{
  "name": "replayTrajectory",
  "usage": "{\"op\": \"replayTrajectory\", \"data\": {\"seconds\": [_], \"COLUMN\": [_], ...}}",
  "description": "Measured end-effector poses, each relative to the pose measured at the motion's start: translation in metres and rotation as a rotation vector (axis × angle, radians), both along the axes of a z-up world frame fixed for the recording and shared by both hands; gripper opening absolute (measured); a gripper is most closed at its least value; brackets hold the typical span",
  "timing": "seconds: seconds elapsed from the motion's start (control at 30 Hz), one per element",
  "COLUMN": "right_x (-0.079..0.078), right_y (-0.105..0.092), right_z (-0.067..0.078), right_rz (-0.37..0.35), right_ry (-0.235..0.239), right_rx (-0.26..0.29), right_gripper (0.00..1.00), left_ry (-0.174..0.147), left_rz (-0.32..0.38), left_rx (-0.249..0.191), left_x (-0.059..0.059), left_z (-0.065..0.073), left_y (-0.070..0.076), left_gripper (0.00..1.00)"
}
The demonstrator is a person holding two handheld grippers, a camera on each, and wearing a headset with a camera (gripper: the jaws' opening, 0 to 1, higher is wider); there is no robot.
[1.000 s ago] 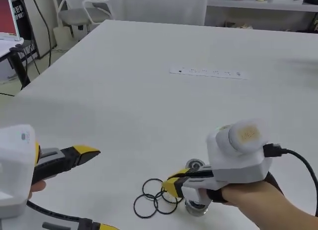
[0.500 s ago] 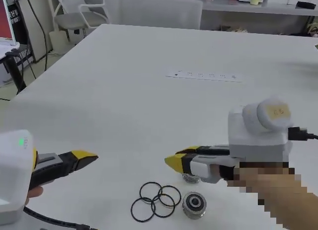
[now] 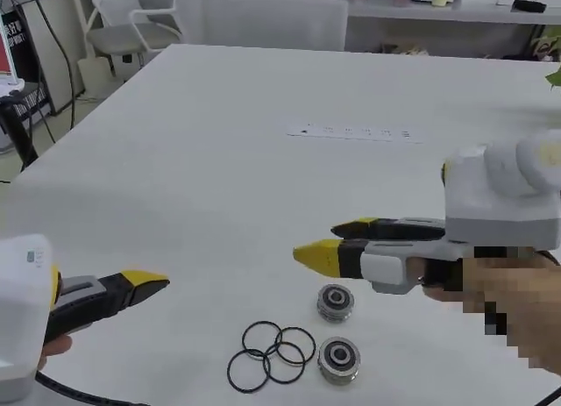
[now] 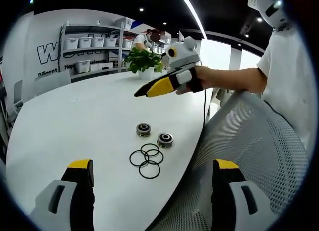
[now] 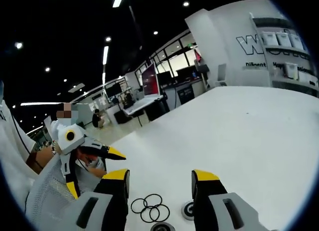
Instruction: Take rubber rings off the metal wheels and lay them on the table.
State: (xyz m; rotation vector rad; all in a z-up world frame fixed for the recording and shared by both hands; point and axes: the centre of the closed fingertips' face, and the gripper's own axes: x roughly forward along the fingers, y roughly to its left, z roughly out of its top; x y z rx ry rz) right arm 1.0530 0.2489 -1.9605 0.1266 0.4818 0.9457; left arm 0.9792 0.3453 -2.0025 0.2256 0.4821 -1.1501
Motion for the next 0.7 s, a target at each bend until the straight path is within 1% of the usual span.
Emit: {"op": "replayTrajectory", "data": {"seconds": [0.2, 0.23, 0.33, 0.5, 0.6, 0.7], "right_x": [-0.005, -0.008, -0.014, -0.026, -0.035, -0.044], "right_y": [-0.011, -0.013, -0.020, -0.033, -0.043, -0.052], "right_z": [0.014, 0.016, 0.019, 0.015, 0.008, 0.003], "right_rz": [0.022, 0.032, 0.040, 0.040, 0.041, 0.040], "right_ry": [-0.072, -0.085, -0.097, -0.108, -0.108, -0.101], "right_rx": [-0.036, -0.043, -0.043, -0.079, -0.111, -0.120], "right_gripper": [0.66, 0.70, 0.78, 0.81, 0.84, 0.84], "left_ry": [0.000, 0.001, 0.000, -0.001, -0.002, -0.002], "left_rz": [0.000, 0.000, -0.001, -0.002, -0.002, -0.001], "left_rx": [-0.003, -0.004, -0.007, -0.010, -0.011, -0.011], "left_x": [0.000, 0.000, 0.000, 0.000, 0.000, 0.000], "left_z": [0.000, 0.000, 0.001, 0.001, 0.002, 0.002], "left_y": [0.000, 0.000, 0.000, -0.001, -0.001, -0.001], "left_gripper": [0.99, 0.99, 0.99, 0.99, 0.99, 0.99]}}
